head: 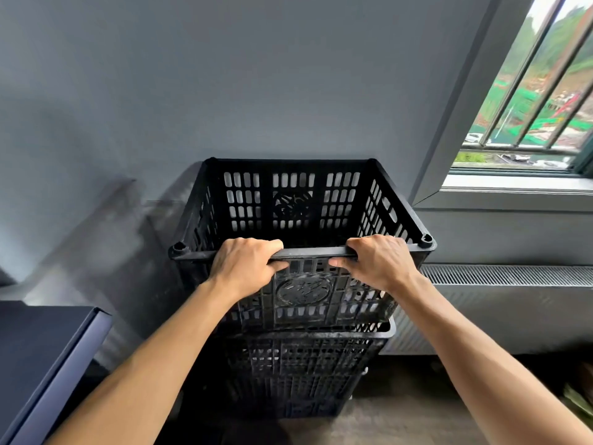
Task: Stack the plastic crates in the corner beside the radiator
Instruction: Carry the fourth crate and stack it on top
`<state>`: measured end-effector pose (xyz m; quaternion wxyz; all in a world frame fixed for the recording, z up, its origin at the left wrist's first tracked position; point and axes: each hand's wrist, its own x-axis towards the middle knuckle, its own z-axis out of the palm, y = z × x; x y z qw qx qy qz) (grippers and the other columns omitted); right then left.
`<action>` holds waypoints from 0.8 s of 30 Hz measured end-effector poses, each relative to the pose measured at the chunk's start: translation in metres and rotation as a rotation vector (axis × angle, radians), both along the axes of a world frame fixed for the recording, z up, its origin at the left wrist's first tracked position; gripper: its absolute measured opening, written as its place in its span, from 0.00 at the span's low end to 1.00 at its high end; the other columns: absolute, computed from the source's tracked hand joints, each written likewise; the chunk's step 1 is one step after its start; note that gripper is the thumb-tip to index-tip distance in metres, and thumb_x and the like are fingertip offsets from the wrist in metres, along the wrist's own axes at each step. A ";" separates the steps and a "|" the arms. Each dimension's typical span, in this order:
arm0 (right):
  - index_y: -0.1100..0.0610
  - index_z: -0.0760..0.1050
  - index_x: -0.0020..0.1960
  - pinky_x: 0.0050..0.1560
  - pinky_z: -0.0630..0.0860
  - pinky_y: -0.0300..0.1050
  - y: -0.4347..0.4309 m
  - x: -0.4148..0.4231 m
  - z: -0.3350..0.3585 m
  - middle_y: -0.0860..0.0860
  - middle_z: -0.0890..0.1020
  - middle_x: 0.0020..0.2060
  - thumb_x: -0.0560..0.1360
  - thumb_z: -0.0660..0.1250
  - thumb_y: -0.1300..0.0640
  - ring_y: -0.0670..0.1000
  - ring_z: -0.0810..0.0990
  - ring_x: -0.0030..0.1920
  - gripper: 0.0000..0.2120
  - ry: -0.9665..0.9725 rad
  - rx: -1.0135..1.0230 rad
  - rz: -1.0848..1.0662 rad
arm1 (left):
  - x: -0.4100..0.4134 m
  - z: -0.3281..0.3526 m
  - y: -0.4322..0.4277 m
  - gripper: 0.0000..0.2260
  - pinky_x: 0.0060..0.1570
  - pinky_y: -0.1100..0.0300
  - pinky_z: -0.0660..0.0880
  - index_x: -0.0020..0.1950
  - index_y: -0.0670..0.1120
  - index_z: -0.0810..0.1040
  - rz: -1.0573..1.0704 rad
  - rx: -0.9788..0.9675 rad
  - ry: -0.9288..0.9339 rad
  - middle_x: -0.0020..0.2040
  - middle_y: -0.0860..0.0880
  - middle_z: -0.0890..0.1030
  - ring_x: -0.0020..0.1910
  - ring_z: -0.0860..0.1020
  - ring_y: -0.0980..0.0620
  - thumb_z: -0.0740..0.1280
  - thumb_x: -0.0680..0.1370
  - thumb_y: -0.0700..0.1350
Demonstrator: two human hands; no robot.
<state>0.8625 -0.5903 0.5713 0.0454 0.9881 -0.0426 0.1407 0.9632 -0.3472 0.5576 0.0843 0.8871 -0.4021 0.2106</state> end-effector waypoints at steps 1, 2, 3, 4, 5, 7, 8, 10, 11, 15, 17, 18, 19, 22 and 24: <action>0.51 0.67 0.35 0.39 0.76 0.45 0.001 -0.001 0.000 0.43 0.68 0.25 0.72 0.55 0.26 0.50 0.73 0.28 0.27 0.000 -0.001 0.008 | 0.000 0.000 0.002 0.14 0.32 0.61 0.63 0.46 0.52 0.78 0.004 -0.004 -0.006 0.31 0.55 0.78 0.28 0.71 0.55 0.65 0.76 0.62; 0.51 0.67 0.35 0.37 0.75 0.44 0.002 -0.002 -0.001 0.42 0.67 0.24 0.72 0.55 0.26 0.50 0.72 0.27 0.28 0.001 -0.004 0.016 | -0.001 -0.001 0.004 0.14 0.32 0.61 0.63 0.45 0.52 0.77 0.005 -0.007 -0.007 0.29 0.55 0.76 0.27 0.70 0.55 0.65 0.76 0.62; 0.51 0.67 0.35 0.36 0.74 0.44 0.005 -0.004 -0.003 0.42 0.67 0.24 0.72 0.54 0.26 0.49 0.72 0.26 0.28 -0.003 -0.006 0.028 | -0.002 -0.002 0.007 0.14 0.32 0.61 0.63 0.45 0.52 0.77 0.002 -0.009 -0.002 0.28 0.56 0.74 0.27 0.69 0.55 0.66 0.75 0.62; 0.51 0.68 0.35 0.35 0.75 0.43 0.007 -0.006 -0.005 0.42 0.67 0.23 0.71 0.52 0.25 0.48 0.71 0.25 0.29 -0.010 -0.011 0.038 | -0.002 -0.003 0.010 0.13 0.32 0.61 0.63 0.44 0.52 0.77 -0.003 -0.010 0.002 0.27 0.56 0.73 0.27 0.69 0.55 0.66 0.75 0.61; 0.52 0.68 0.35 0.35 0.75 0.44 0.008 -0.008 -0.008 0.42 0.67 0.23 0.71 0.50 0.25 0.48 0.71 0.25 0.30 -0.020 -0.017 0.044 | -0.002 -0.004 0.013 0.13 0.32 0.61 0.63 0.44 0.52 0.77 -0.006 -0.011 0.003 0.27 0.56 0.72 0.26 0.70 0.55 0.67 0.75 0.61; 0.51 0.68 0.35 0.34 0.77 0.44 0.010 -0.012 -0.011 0.42 0.66 0.23 0.72 0.48 0.25 0.48 0.71 0.24 0.30 -0.044 -0.018 0.046 | -0.004 -0.006 0.016 0.13 0.31 0.61 0.63 0.44 0.52 0.78 -0.009 -0.016 -0.013 0.27 0.56 0.74 0.26 0.71 0.55 0.67 0.74 0.62; 0.51 0.68 0.35 0.34 0.77 0.44 0.010 -0.013 -0.013 0.42 0.66 0.23 0.72 0.49 0.25 0.47 0.71 0.24 0.30 -0.054 -0.009 0.049 | -0.005 -0.007 0.017 0.13 0.31 0.62 0.63 0.45 0.53 0.79 -0.011 -0.019 -0.021 0.28 0.56 0.76 0.26 0.73 0.55 0.67 0.74 0.62; 0.51 0.68 0.34 0.33 0.77 0.44 0.009 -0.014 -0.014 0.42 0.67 0.23 0.73 0.50 0.26 0.47 0.72 0.24 0.29 -0.066 0.011 0.055 | -0.006 -0.008 0.017 0.13 0.30 0.63 0.63 0.45 0.53 0.80 -0.016 -0.031 -0.030 0.28 0.56 0.78 0.25 0.75 0.56 0.68 0.73 0.62; 0.51 0.68 0.34 0.33 0.77 0.44 0.010 -0.014 -0.014 0.42 0.68 0.22 0.73 0.50 0.26 0.47 0.72 0.23 0.29 -0.072 0.016 0.060 | -0.006 -0.008 0.017 0.13 0.29 0.63 0.63 0.45 0.53 0.81 -0.016 -0.038 -0.032 0.28 0.56 0.79 0.25 0.75 0.56 0.68 0.73 0.62; 0.50 0.66 0.33 0.30 0.72 0.41 0.011 -0.016 -0.015 0.42 0.66 0.21 0.72 0.48 0.26 0.46 0.69 0.22 0.30 -0.108 0.013 0.078 | -0.005 -0.008 0.019 0.15 0.29 0.64 0.64 0.45 0.53 0.80 -0.020 -0.039 -0.024 0.28 0.56 0.78 0.26 0.76 0.56 0.65 0.73 0.64; 0.51 0.66 0.32 0.28 0.71 0.40 0.007 -0.017 -0.016 0.42 0.65 0.21 0.73 0.46 0.25 0.46 0.68 0.21 0.30 -0.133 0.009 0.082 | -0.005 -0.007 0.016 0.15 0.29 0.63 0.64 0.45 0.53 0.79 -0.021 -0.032 -0.022 0.28 0.56 0.78 0.26 0.76 0.56 0.65 0.73 0.64; 0.51 0.66 0.32 0.28 0.72 0.40 0.004 -0.016 -0.016 0.42 0.65 0.21 0.73 0.46 0.25 0.46 0.68 0.20 0.31 -0.134 0.008 0.083 | -0.005 -0.006 0.013 0.15 0.30 0.63 0.64 0.46 0.53 0.79 -0.019 -0.034 -0.019 0.29 0.56 0.78 0.26 0.75 0.56 0.66 0.73 0.64; 0.52 0.67 0.31 0.28 0.73 0.40 0.000 -0.015 -0.016 0.42 0.65 0.20 0.72 0.46 0.25 0.46 0.67 0.20 0.32 -0.132 0.006 0.087 | -0.006 -0.005 0.009 0.14 0.30 0.63 0.63 0.46 0.54 0.80 -0.016 -0.040 -0.011 0.29 0.56 0.79 0.27 0.75 0.56 0.67 0.73 0.63; 0.52 0.65 0.31 0.28 0.72 0.39 -0.010 -0.010 -0.014 0.42 0.64 0.20 0.72 0.48 0.25 0.44 0.64 0.20 0.31 -0.124 0.004 0.096 | -0.009 -0.004 -0.001 0.13 0.32 0.62 0.64 0.47 0.53 0.80 -0.011 -0.067 0.004 0.30 0.56 0.79 0.27 0.72 0.56 0.69 0.73 0.61; 0.51 0.64 0.30 0.28 0.70 0.38 -0.013 -0.009 -0.013 0.42 0.64 0.20 0.72 0.50 0.25 0.43 0.63 0.20 0.31 -0.116 0.007 0.092 | -0.010 -0.005 -0.003 0.13 0.32 0.62 0.64 0.47 0.53 0.80 -0.005 -0.059 -0.001 0.31 0.55 0.80 0.28 0.74 0.55 0.68 0.73 0.62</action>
